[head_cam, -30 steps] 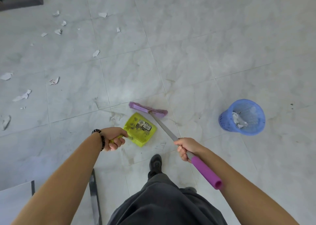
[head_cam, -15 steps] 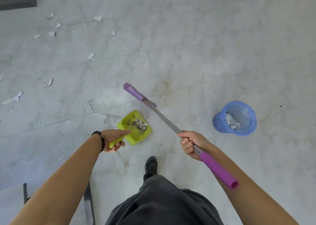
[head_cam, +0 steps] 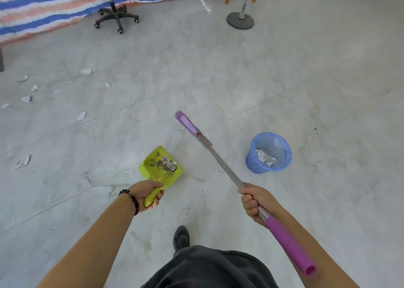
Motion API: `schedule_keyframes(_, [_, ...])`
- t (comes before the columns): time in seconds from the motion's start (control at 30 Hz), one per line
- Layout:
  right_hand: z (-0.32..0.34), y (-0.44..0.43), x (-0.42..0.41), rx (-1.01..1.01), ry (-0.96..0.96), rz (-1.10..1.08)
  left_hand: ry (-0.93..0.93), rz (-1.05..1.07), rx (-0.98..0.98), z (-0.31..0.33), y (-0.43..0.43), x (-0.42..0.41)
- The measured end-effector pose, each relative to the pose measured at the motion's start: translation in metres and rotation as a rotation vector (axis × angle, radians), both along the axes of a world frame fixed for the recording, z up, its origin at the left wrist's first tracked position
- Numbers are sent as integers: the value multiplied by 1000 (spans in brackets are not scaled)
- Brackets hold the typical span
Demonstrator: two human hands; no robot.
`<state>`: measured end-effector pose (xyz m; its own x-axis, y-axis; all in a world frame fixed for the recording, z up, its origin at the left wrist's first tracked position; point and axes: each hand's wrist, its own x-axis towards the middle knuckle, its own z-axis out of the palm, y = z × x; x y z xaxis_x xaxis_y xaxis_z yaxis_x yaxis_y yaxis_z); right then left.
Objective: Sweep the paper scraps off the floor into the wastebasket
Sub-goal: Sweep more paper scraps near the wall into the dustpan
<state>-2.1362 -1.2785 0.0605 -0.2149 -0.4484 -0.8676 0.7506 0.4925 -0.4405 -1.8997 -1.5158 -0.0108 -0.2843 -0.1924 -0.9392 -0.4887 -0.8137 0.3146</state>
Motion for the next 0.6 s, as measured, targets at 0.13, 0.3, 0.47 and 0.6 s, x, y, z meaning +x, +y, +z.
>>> schedule_keyframes(0.13, [16,50,-26,-65,83,-107,57,-131,-90,16,35,-51])
schedule_keyframes(0.3, [26,116,-45,-77,248,-208,161,-203,41,37,98,-94])
schedule_keyframes(0.47, [18,180,-52,-25,319,-314,259,-394,114,57,167,-129])
schedule_keyframes(0.6, [12,222,-49,-3,249,-457,210,-538,2,62,201,-166])
